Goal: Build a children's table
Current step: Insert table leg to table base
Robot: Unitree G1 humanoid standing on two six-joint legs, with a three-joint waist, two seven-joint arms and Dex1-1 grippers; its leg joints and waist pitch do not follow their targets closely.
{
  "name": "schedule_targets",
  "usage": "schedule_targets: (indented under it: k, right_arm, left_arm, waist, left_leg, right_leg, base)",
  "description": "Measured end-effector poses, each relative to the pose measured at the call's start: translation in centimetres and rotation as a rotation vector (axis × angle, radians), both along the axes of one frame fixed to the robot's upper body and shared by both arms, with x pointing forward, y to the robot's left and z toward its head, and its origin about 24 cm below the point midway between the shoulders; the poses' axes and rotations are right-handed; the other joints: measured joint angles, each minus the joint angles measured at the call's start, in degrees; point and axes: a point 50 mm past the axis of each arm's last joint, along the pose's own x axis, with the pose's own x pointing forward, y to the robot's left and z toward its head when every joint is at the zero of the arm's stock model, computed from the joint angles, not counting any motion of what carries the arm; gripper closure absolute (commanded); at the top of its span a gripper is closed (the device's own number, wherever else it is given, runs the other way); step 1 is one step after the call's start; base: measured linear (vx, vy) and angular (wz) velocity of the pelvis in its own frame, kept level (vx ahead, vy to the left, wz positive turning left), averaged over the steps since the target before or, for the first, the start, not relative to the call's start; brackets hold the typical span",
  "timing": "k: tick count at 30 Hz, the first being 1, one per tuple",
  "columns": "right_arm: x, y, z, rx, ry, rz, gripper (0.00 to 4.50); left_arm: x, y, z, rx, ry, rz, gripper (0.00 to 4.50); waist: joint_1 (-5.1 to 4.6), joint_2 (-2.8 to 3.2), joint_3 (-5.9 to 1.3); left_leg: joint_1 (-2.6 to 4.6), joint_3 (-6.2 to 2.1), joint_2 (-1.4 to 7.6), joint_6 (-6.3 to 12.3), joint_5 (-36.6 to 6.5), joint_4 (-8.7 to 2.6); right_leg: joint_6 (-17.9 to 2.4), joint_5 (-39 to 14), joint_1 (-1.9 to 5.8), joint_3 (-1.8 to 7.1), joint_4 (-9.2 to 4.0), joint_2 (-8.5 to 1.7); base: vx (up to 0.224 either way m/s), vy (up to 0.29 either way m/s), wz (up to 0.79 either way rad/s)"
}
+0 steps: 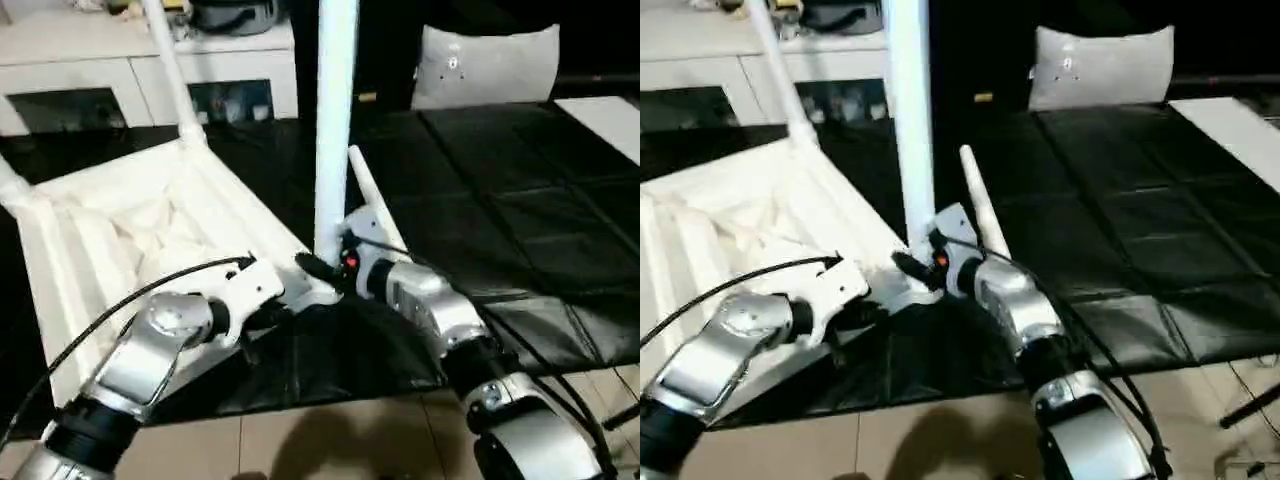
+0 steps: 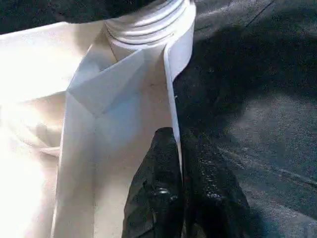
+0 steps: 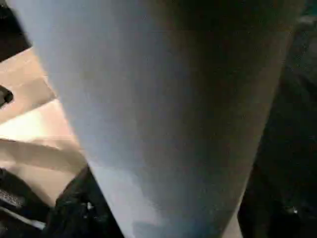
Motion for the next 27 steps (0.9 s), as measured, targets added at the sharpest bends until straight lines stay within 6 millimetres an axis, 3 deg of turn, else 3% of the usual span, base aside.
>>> schedule_targets:
  k: [6,9,11,16,21,27]
  right_arm:
    - [-0.4,-0.7,-0.9,-0.009,0.017,0.000,0.67]
    - [-0.8,-1.6,-0.8,-0.011,0.001,0.011,0.46]
    - [-1.0,-2.3,-0.5,-0.014,-0.026,0.027,0.25]
    - [-1.5,-3.6,0.0,-0.023,-0.061,0.054,0.03]
    - [-1.5,-4.2,1.4,-0.032,-0.117,0.092,0.03]
    - [-1.6,-5.6,3.4,-0.076,-0.211,0.181,0.03]
  left_arm:
    - [0.2,0.0,0.6,-0.002,-0.014,-0.025,4.50]
    - [0.3,-0.2,1.0,-0.011,-0.020,-0.049,4.50]
    - [0.5,-0.2,1.3,-0.012,-0.034,-0.065,4.50]
    - [1.0,0.1,1.8,-0.002,-0.060,-0.091,4.50]
    - [1.2,0.6,1.6,0.008,-0.065,-0.111,4.50]
    - [1.4,1.1,1.5,0.025,-0.061,-0.183,4.50]
  waist:
    - [0.41,-0.19,-0.15]
    - [0.99,-0.14,-0.20]
    - [1.32,-0.19,-0.32]
    - [1.34,-0.23,-0.34]
    - [1.08,-0.22,-0.34]
    - [1.52,-0.28,-0.37]
  left_leg:
    - [-0.58,0.97,0.01,-0.54,1.46,-0.12]
    - [-0.91,1.37,0.23,-0.76,2.57,-0.33]
    - [-1.59,1.39,0.23,-0.72,2.59,-0.33]
    - [-2.74,1.40,0.26,-0.08,2.63,0.33]
    - [-2.64,1.41,0.30,-0.11,2.63,0.63]
    - [-2.43,1.40,0.32,-0.54,2.54,0.65]
  right_leg:
    - [0.20,3.61,-0.80,1.34,0.26,0.11]
    - [0.36,3.21,-1.34,1.40,1.08,0.12]
    - [0.33,3.08,-1.99,1.40,1.17,0.12]
    - [0.26,3.02,-2.87,1.45,1.47,0.14]
    - [0.22,3.05,-2.84,1.50,1.77,0.09]
    - [0.23,3.07,-2.72,1.51,1.99,0.10]
  base:
    - [0.027,-0.008,0.04]
    - [0.067,-0.011,0.07]
    - [0.070,0.002,0.01]
    - [0.011,0.001,0.00]
    - [0.000,0.000,0.00]
    - [0.000,0.000,0.00]
